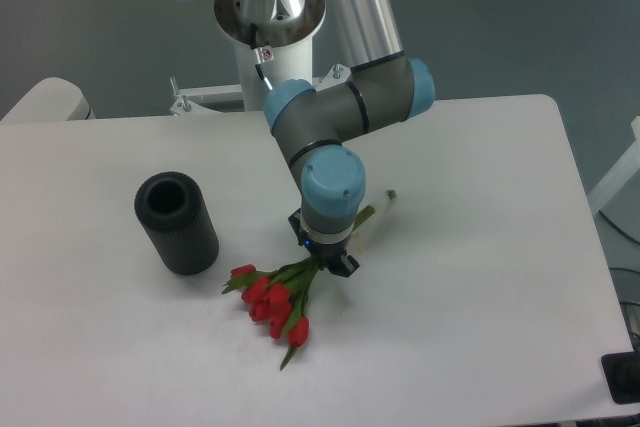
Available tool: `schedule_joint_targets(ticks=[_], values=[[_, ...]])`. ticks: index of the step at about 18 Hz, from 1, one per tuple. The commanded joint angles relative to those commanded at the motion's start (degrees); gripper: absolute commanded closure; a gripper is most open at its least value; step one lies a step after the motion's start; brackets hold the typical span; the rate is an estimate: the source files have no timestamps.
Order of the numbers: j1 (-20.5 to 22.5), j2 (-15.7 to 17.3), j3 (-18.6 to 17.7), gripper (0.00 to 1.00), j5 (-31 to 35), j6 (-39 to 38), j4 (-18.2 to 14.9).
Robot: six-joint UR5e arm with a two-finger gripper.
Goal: Pick up the flowers from the table
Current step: 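Lift the held tulips off the table and carry them away from the vase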
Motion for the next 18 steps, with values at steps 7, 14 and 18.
schedule_joint_targets(ticks=[7,14,18], values=[[2.19,0.09,3.69,0.96,-0.44,0.53,-1.05],[4.48,-2.45,13.70,0.96,-0.35,0.61,-9.22],[4.83,-4.65,18.89,0.97,-0.17,0.88,-13.26]])
